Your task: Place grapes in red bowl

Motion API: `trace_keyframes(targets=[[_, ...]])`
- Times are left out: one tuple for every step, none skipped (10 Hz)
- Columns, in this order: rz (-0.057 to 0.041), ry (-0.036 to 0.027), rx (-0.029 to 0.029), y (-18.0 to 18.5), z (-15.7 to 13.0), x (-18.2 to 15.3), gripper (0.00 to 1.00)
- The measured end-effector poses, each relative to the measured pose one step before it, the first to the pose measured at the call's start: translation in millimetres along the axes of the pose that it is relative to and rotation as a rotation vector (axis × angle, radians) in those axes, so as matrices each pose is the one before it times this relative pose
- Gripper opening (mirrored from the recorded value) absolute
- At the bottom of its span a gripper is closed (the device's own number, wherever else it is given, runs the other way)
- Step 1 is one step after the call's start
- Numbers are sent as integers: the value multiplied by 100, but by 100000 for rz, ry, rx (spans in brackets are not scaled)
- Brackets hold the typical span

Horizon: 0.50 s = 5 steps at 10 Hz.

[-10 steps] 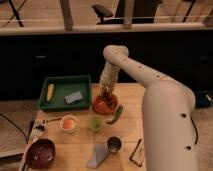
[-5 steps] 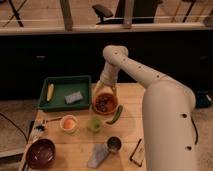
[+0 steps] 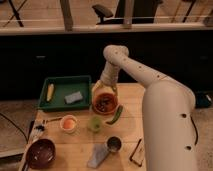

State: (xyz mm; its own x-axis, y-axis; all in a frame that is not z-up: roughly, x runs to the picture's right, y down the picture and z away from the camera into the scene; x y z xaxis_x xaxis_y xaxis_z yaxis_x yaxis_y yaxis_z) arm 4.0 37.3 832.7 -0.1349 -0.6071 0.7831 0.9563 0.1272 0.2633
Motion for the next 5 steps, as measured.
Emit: trace_keyframes(targets=[[-438,-369,195,21,9,17,80],[-365,-468,108,60,-22,43,80],[-120,-282,-1,66,-27,32,80],[-188,-418,112,75,-14,61,80],[-184,-417,72,66,-6,36,80]])
